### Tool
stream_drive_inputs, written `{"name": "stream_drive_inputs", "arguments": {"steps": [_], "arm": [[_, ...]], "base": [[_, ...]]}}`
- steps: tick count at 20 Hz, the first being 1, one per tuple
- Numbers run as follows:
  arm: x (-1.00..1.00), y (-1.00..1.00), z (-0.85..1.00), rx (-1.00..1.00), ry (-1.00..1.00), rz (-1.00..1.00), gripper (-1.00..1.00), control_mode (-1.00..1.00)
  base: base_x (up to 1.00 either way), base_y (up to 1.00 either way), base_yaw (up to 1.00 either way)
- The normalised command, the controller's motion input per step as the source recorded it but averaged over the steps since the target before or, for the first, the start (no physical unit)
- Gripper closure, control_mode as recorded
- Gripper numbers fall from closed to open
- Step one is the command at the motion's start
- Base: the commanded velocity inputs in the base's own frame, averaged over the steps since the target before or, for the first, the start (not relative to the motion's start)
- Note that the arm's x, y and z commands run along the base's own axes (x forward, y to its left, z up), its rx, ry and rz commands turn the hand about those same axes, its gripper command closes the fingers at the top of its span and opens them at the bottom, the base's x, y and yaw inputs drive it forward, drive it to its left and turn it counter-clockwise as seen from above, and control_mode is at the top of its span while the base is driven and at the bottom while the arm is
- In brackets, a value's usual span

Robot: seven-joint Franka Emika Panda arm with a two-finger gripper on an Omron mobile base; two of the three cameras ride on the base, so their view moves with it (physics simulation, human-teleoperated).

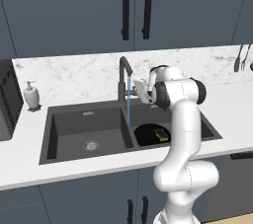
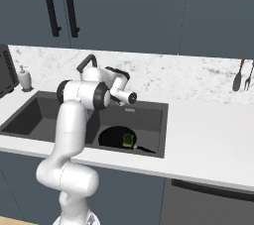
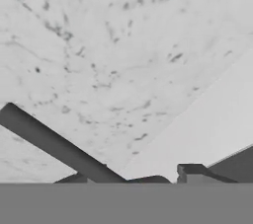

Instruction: Pick the pan and sponge and place them into the sink. Then turn on the water.

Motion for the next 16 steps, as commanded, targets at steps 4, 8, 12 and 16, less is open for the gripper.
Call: {"name": "stream_drive_inputs", "arguments": {"steps": [4,8,12,16], "arm": [[0.10,0.00,-0.08,0.22,0.04,-0.12,1.00,-1.00],[0.12,0.00,-0.20,0.18,0.02,-0.05,1.00,-1.00],[0.01,0.00,-0.28,0.02,0.01,0.00,1.00,-1.00],[0.00,0.00,-0.24,0.00,0.00,0.00,1.00,-1.00]], "base": [[0.00,0.00,0.00],[0.00,0.00,0.00],[0.00,0.00,0.00],[0.00,0.00,0.00]]}}
